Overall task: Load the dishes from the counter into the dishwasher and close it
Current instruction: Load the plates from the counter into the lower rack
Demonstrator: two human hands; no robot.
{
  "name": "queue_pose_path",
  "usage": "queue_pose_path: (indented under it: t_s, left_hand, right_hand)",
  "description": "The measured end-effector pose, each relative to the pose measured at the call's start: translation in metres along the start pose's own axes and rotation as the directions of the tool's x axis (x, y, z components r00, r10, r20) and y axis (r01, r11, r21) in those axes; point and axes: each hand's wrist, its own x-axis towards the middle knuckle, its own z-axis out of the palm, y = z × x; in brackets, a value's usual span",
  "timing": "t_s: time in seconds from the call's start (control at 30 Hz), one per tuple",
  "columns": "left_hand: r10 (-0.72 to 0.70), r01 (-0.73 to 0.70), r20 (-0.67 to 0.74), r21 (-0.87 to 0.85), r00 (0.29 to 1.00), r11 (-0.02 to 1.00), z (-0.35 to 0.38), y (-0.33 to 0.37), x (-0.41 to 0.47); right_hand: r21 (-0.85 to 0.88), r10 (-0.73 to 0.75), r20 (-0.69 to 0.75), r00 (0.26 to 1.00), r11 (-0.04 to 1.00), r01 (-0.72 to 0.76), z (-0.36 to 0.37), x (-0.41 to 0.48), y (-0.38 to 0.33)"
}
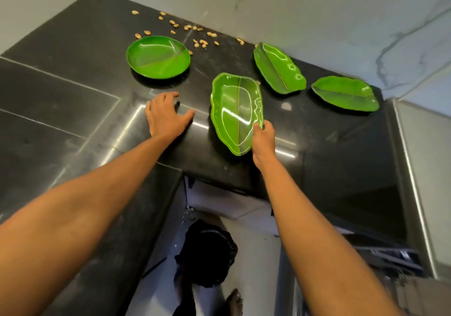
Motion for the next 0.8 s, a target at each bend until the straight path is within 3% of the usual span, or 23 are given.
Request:
queue_pose_path:
  t_s: [0.27, 0.5, 0.67, 0.73, 0.8]
  left_hand:
    - [0.248, -0.249, -0.027, -0.107, 0.968, 0.963, -0.013, 0.002, -0.109]
    - [0.190, -0.185, -0.002, -0.237, 0.982, 0.954, -0.006, 0.031, -0.234]
    - [0.126, -0.092, 0.247, -0.144, 0.961, 0.985, 0.025, 0.046, -0.404]
    - [0.111, -0.079, 0.399, -0.097, 0.910, 0.992, 0.043, 0.056, -0.483]
    - [0.159, -0.167, 0.523, -0.033, 0.837, 0.985, 0.058, 0.068, -0.549]
  right_hand:
    - [-0.029, -0.046, 0.028, 0.999, 0.998, 0.047, -0.076, -0.093, 0.032]
    - [-0.096, -0.239, -0.003, 0.971, 0.967, 0.238, -0.210, -0.184, 0.092]
    - [-0.255, -0.210, -0.051, 0.976, 0.948, 0.191, -0.347, -0.266, 0.182]
    - [-0.350, -0.152, -0.094, 0.984, 0.930, 0.110, -0.410, -0.307, 0.225]
    - [-0.426, -0.106, -0.143, 0.984, 0.904, 0.036, -0.466, -0.348, 0.263]
